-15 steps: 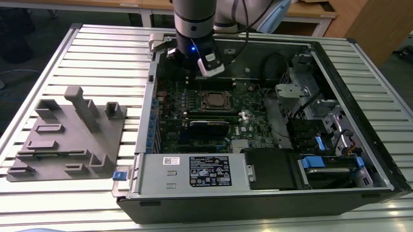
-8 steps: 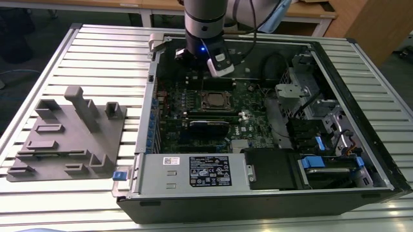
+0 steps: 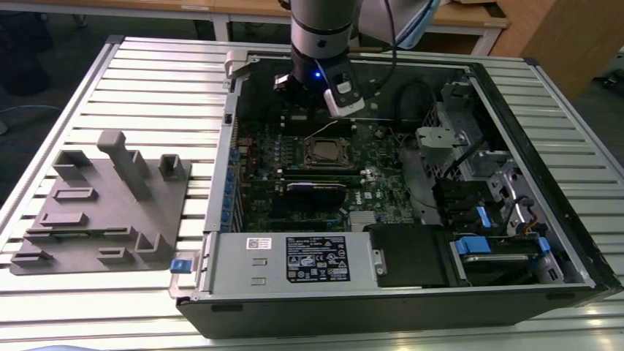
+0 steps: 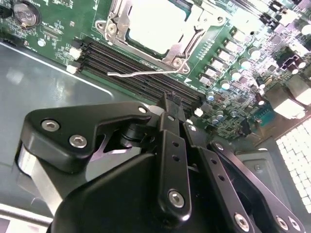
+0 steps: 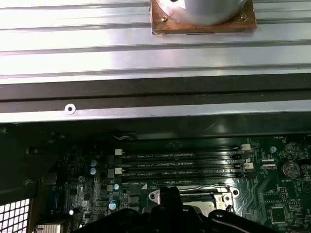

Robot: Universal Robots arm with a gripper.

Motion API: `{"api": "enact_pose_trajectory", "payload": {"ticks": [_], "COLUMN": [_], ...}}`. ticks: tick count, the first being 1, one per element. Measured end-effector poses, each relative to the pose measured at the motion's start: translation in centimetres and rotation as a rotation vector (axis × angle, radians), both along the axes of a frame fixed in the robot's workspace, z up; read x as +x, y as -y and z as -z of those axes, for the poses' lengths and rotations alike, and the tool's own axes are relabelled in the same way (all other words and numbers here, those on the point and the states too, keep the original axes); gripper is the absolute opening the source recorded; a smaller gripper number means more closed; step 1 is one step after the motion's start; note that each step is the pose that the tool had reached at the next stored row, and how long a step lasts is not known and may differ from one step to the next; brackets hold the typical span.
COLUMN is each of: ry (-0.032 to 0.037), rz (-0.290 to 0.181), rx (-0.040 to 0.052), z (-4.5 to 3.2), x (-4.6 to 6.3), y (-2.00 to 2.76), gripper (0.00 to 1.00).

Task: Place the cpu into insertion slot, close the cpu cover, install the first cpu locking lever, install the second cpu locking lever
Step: 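Install the first cpu locking lever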

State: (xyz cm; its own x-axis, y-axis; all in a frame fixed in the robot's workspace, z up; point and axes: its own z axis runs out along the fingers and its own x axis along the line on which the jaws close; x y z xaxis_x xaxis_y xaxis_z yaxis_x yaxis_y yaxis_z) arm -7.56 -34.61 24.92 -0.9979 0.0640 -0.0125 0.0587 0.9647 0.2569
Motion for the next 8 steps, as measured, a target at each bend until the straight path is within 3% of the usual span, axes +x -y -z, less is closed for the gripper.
{"api": "enact_pose_trajectory", "payload": {"ticks": [3,5,8], "ry": [0.0001,0.0001,0.0001], "rz": [0.0,0.0,0.0], "rx": [-0.0445,-0.0524,-0.0534], "z": [0.13,0.31,0.67], "x": [0.1,0.11,0.2], "y": [-0.08,-0.14,-0.3], "gripper": [0.11,0.11,0.11]}}
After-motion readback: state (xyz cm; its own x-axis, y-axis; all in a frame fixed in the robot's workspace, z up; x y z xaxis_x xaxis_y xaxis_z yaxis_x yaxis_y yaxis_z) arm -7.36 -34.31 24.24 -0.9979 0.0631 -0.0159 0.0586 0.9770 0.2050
